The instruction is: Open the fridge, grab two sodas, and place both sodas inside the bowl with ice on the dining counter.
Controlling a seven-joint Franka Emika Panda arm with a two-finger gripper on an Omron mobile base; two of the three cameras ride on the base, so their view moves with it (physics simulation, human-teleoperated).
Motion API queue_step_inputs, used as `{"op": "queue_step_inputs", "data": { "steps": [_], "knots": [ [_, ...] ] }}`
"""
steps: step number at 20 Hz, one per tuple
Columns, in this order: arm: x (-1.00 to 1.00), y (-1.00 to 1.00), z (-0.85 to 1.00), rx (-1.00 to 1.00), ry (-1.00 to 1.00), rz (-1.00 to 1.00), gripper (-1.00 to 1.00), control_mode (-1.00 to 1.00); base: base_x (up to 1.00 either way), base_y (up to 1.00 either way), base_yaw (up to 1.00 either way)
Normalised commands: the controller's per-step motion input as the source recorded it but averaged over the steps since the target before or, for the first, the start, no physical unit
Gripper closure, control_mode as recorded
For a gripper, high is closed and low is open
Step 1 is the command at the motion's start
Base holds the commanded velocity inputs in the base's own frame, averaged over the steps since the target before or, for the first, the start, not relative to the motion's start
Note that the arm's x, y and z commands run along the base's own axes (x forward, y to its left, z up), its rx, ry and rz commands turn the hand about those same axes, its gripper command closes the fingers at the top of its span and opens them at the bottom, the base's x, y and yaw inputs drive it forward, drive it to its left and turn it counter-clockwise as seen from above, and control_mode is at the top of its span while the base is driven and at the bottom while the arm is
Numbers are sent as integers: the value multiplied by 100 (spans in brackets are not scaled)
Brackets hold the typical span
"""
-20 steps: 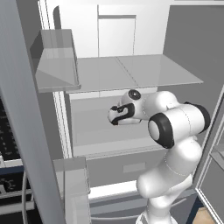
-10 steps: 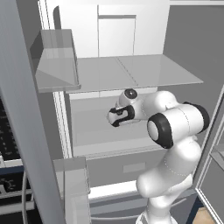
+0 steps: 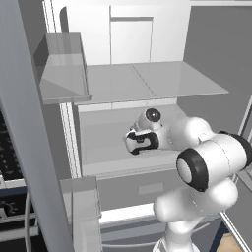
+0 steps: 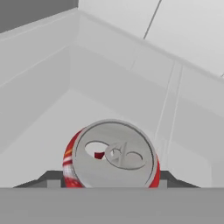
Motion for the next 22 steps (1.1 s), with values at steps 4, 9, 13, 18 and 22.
{"op": "queue_step_inputs", "data": {
  "steps": [4,9,13,18,22],
  "knots": [
    [-99,-28,95,10,-2,-8,100,-100,0,0,0],
    [-99,-20,100,12,3,-12,100,-100,0,0,0],
    [-100,-24,89,6,10,-13,100,-100,0,0,0],
    [-100,-21,91,7,8,-14,100,-100,0,0,0],
    [-100,-20,93,11,5,-13,100,-100,0,0,0]
  ]
}}
